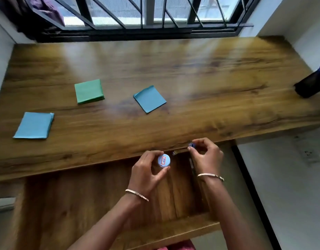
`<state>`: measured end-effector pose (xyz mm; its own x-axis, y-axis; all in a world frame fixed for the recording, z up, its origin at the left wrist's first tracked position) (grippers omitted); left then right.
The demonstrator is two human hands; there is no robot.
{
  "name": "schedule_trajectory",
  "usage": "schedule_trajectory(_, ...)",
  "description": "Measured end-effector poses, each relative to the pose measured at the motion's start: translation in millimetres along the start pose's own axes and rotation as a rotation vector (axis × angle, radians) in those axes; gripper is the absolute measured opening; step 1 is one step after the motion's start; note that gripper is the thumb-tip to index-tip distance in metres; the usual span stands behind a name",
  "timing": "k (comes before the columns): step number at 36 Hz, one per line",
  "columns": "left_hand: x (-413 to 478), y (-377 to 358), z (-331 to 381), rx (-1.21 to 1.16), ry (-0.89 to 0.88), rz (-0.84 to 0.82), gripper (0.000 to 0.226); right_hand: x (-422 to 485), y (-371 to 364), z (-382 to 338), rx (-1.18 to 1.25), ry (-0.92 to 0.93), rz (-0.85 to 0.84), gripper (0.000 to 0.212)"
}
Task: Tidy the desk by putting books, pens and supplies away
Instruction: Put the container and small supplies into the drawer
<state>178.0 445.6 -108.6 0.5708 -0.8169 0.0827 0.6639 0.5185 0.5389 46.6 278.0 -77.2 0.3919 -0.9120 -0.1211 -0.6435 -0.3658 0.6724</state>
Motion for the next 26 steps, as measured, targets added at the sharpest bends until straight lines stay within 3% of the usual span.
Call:
schedule_trajectory(7, -14, -35, -27, 0.115, 0.129, -0.172, 0.04, -59, -25, 48, -0.079, -0.07, -0.12, 0.027)
schedule_trajectory(12, -9, -52, -39, 0.175, 0.237, -0.248, 0.043, -50, -49, 40, -0.254, -0.043, -0.067, 0.028)
schedule_trajectory(18, 0, -62, -44, 0.184, 0.308, -0.28, 0.043, -31, -71, 31, -0.456, -0.09, -0.104, 0.026)
schedule_trajectory(26, 7, -74, -44, 0.21, 0.339, -0.313, 0.045, -23, -75, 39, -0.521, -0.064, -0.12, 0.025)
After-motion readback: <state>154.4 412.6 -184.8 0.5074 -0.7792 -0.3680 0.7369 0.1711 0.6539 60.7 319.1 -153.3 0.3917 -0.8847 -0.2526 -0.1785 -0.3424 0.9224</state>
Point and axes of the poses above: each hand's wrist, its own x-axis towards the middle knuckle, its own y-axis out of the back of the hand, z = x × y, the point moved 3 cm from there along x, towards the middle knuckle, and after that the axes turned 6 degrees about -z, right-handed, at the moved point
